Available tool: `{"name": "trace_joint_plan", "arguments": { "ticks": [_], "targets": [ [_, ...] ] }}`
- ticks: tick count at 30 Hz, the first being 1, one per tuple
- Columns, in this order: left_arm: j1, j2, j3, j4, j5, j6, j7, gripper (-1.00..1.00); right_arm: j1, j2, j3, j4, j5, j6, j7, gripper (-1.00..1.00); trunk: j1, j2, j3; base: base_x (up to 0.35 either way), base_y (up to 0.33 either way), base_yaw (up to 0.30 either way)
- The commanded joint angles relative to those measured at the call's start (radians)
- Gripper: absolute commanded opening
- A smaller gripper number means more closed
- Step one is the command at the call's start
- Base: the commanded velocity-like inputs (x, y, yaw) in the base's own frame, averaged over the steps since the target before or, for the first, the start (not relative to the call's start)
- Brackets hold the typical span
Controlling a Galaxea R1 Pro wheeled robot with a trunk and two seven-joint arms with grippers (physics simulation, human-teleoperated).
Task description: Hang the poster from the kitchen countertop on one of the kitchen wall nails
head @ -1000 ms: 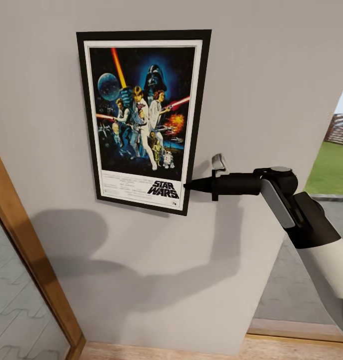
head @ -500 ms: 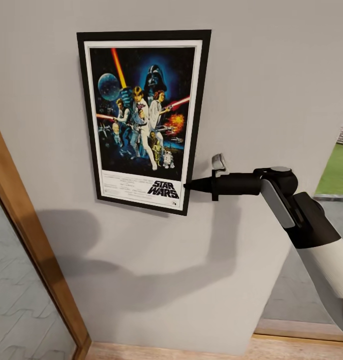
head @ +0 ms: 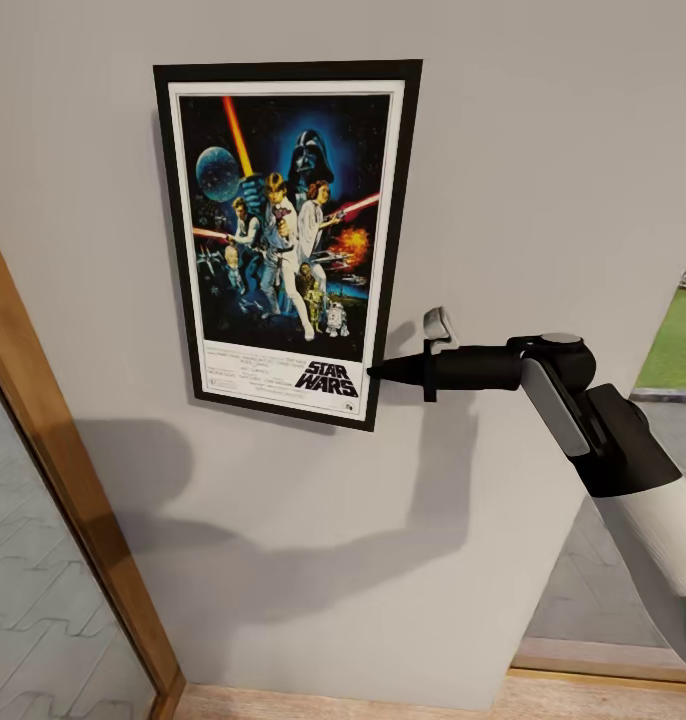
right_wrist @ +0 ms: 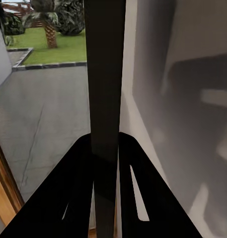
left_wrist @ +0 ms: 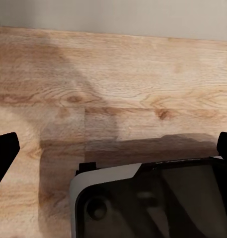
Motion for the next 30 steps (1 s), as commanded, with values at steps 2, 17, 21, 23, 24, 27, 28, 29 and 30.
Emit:
{"name": "trace_joint_plan", "arguments": {
  "ticks": [2, 17, 21, 23, 24, 27, 28, 29, 30],
  "targets": [
    [0.000, -0.001, 0.007, -0.001, -0.011, -0.003, -0.007, 1.00, -0.001, -0.001, 0.001, 0.000, -0.008, 0.008, 0.000, -1.00, 0.001, -0.002, -0.002, 0.000, 0.001, 0.000],
    [0.000, -0.001, 0.007, -0.002, -0.010, -0.004, -0.007, 1.00, -0.001, -0.001, 0.002, 0.000, -0.008, 0.008, -0.002, -1.00, 0.001, -0.002, -0.002, 0.032, -0.033, 0.000],
    [0.000, -0.001, 0.007, -0.003, -0.010, -0.004, -0.007, 1.00, -0.001, -0.001, 0.001, 0.000, -0.008, 0.008, -0.002, -1.00, 0.001, -0.002, -0.002, 0.004, -0.004, 0.000],
    [0.000, -0.001, 0.007, -0.003, -0.010, -0.004, -0.007, 1.00, -0.001, -0.001, 0.001, 0.000, -0.008, 0.008, -0.002, -1.00, 0.001, -0.002, -0.002, 0.002, -0.002, 0.000],
    [0.000, -0.001, 0.007, -0.003, -0.010, -0.004, -0.007, 1.00, -0.001, -0.001, 0.001, 0.000, -0.008, 0.008, -0.002, -1.00, 0.001, -0.002, -0.002, 0.001, -0.001, 0.000],
    [0.000, -0.001, 0.007, -0.003, -0.010, -0.004, -0.007, 1.00, -0.001, -0.001, 0.001, 0.000, -0.008, 0.008, -0.002, -1.00, 0.001, -0.002, -0.002, 0.000, 0.000, 0.000],
    [0.000, -0.001, 0.007, -0.003, -0.010, -0.004, -0.007, 1.00, -0.001, -0.001, 0.001, 0.000, -0.008, 0.008, -0.002, -1.00, 0.001, -0.002, -0.002, 0.000, 0.000, 0.000],
    [0.000, -0.001, 0.007, -0.003, -0.010, -0.004, -0.007, 1.00, -0.001, -0.001, 0.001, 0.000, -0.008, 0.008, -0.002, -1.00, 0.001, -0.002, -0.002, 0.000, 0.000, 0.000],
    [0.000, -0.001, 0.007, -0.003, -0.010, -0.004, -0.007, 1.00, -0.001, -0.001, 0.001, 0.000, -0.008, 0.008, -0.002, -1.00, 0.001, -0.002, -0.002, 0.000, 0.000, 0.000]
  ]
}}
